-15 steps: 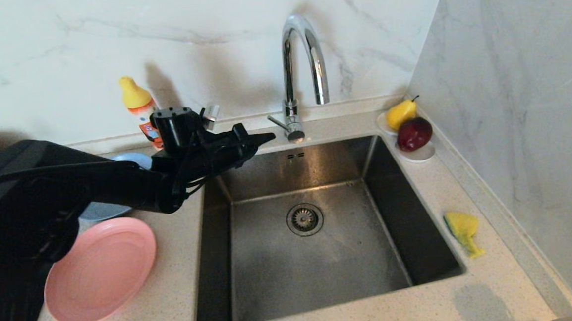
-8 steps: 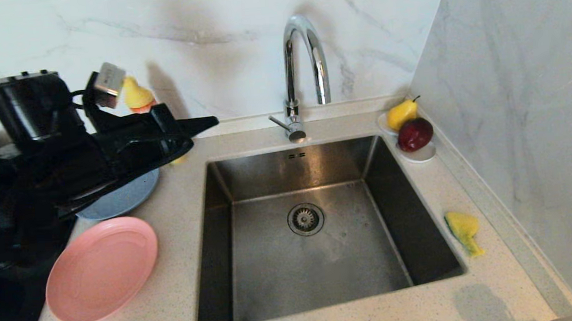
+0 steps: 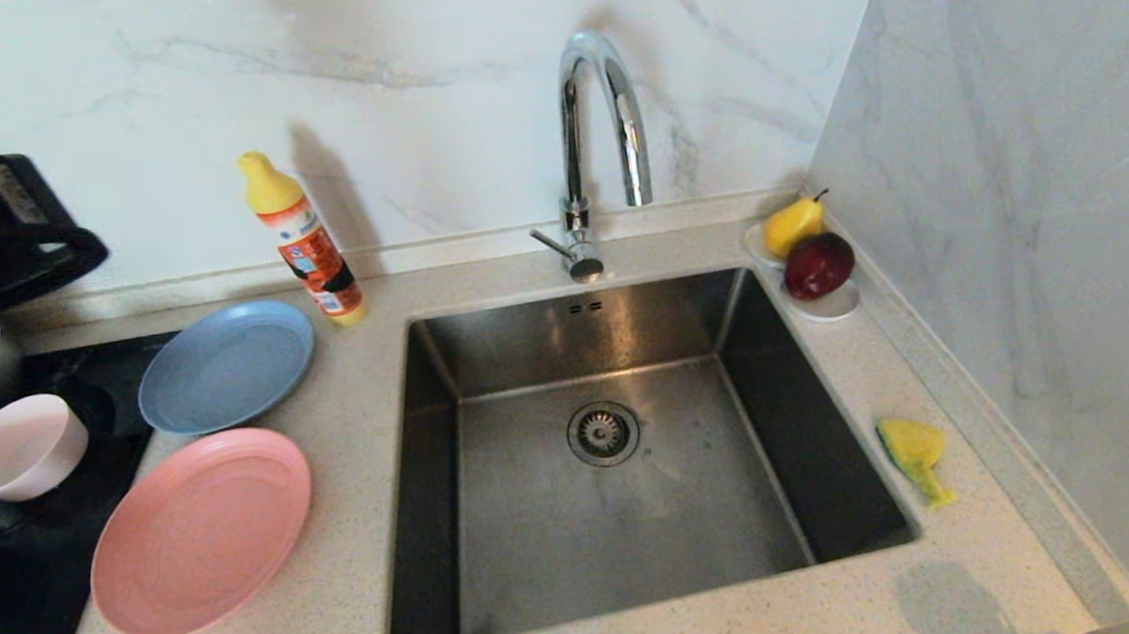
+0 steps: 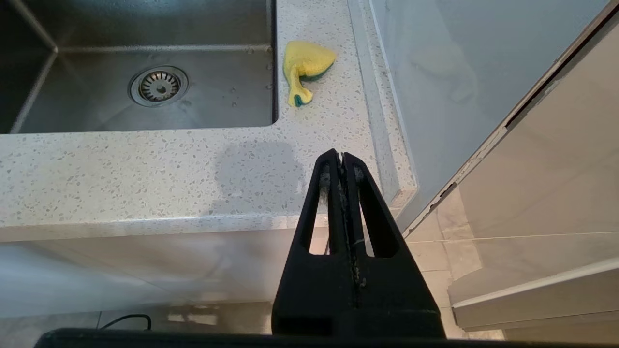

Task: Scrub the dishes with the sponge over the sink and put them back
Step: Place the plate on the plate

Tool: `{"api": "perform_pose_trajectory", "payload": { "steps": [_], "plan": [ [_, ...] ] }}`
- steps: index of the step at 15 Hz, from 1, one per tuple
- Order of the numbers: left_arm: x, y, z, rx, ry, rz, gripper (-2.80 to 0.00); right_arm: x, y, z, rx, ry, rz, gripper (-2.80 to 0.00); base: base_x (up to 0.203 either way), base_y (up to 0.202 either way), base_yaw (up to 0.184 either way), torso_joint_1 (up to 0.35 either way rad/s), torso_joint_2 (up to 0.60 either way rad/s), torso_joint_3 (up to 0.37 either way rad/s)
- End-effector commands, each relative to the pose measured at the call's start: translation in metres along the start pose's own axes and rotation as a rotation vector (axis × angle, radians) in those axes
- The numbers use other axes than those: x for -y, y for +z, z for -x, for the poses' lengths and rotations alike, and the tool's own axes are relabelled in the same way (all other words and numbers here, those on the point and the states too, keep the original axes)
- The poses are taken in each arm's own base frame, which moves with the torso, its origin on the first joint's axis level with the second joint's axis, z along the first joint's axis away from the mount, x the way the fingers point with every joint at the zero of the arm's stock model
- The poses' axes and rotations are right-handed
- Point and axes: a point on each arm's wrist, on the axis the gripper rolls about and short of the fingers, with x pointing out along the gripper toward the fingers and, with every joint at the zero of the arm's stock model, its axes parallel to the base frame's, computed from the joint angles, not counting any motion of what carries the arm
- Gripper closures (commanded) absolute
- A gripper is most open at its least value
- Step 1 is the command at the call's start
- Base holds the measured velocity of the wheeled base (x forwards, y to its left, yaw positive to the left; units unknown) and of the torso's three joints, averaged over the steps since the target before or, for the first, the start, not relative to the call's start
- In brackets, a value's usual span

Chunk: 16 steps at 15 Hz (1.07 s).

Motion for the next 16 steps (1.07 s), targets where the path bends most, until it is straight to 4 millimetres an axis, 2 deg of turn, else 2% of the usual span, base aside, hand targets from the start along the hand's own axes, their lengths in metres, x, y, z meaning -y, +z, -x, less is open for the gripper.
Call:
{"api": "perform_pose_trajectory", "payload": {
  "steps": [1, 3, 5, 6, 9, 10, 14, 16],
  "plan": [
    [-0.024, 0.017, 0.017, 0.096, 0.214, -0.067, 0.00, 0.000, 0.000, 0.000, 0.002, 0.000, 0.000, 0.00, 0.000, 0.000, 0.000, 0.000, 0.00, 0.000],
    [-0.031, 0.019, -0.003, 0.083, 0.301, -0.101, 0.00, 0.000, 0.000, 0.000, 0.002, 0.000, 0.000, 0.00, 0.000, 0.000, 0.000, 0.000, 0.00, 0.000],
    [-0.048, 0.021, -0.042, 0.030, 0.380, -0.124, 0.00, 0.000, 0.000, 0.000, 0.002, 0.000, 0.000, 0.00, 0.000, 0.000, 0.000, 0.000, 0.00, 0.000],
    [-0.058, 0.018, -0.057, -0.032, 0.348, -0.131, 0.00, 0.000, 0.000, 0.000, 0.002, 0.000, 0.000, 0.00, 0.000, 0.000, 0.000, 0.000, 0.00, 0.000],
    [-0.086, 0.001, -0.082, -0.264, 0.211, -0.077, 0.00, 0.000, 0.000, 0.000, 0.002, 0.000, 0.000, 0.00, 0.000, 0.000, 0.000, 0.000, 0.00, 0.000],
    [-0.101, -0.004, -0.093, -0.318, 0.184, -0.032, 0.00, 0.000, 0.000, 0.000, 0.002, 0.000, 0.000, 0.00, 0.000, 0.000, 0.000, 0.000, 0.00, 0.000],
    [-0.148, -0.036, -0.140, -0.497, 0.175, 0.098, 0.00, 0.000, 0.000, 0.000, 0.002, 0.000, 0.000, 0.00, 0.000, 0.000, 0.000, 0.000, 0.00, 0.000],
    [-0.164, -0.051, -0.158, -0.556, 0.176, 0.156, 0.00, 0.000, 0.000, 0.000, 0.002, 0.000, 0.000, 0.00, 0.000, 0.000, 0.000, 0.000, 0.00, 0.000]
  ]
}}
